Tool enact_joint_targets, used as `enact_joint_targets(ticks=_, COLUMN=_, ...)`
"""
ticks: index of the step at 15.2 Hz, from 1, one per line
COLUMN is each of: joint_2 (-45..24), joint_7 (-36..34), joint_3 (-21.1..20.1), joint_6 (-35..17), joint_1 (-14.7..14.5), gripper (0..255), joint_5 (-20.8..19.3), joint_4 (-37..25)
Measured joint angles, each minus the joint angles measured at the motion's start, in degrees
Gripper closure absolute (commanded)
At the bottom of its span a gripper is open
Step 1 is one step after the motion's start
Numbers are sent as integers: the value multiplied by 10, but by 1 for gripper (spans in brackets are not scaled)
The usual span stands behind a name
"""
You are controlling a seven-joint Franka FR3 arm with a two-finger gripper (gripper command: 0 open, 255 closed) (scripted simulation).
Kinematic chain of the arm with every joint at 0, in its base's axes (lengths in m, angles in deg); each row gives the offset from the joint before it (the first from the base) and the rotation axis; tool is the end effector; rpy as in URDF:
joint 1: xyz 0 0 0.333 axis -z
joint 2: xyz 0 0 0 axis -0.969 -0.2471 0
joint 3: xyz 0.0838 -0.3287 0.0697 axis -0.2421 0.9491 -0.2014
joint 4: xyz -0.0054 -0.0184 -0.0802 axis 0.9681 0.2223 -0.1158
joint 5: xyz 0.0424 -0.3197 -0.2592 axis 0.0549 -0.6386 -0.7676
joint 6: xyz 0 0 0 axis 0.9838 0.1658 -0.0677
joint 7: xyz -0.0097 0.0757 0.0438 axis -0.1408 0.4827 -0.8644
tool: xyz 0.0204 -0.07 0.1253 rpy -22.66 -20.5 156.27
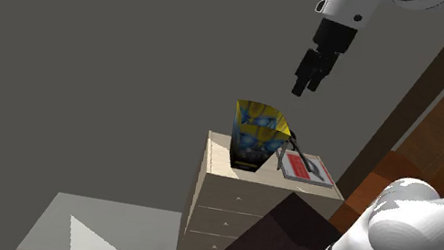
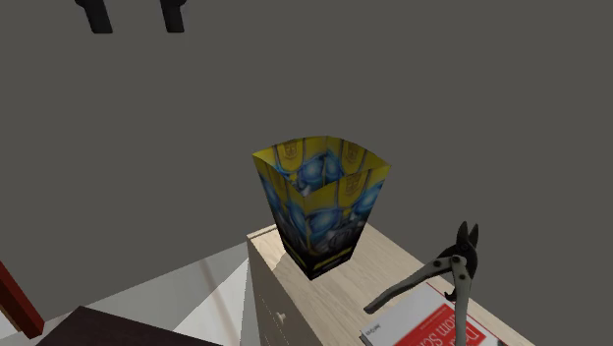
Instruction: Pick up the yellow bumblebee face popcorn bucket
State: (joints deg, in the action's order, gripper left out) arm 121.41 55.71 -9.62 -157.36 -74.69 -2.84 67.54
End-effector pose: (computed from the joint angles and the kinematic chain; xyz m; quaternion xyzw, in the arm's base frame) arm 0.3143 0.0188 0.6034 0.9996 0.0285 0.0073 0.0038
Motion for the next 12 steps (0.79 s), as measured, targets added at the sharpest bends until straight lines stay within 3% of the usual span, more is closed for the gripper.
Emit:
enact_joint_targets(ticks=4, joint_2=-25, joint_7=9, joint_3=-2, joint_6=-39, joint_1=1, gripper=0, joint_5=-13, joint_4=15)
enact_joint_targets(ticks=12, joint_2=-124, joint_7=29, joint_3=-13, joint_6=-186, joint_1=9, gripper=0, joint_5=-68, joint_4=66)
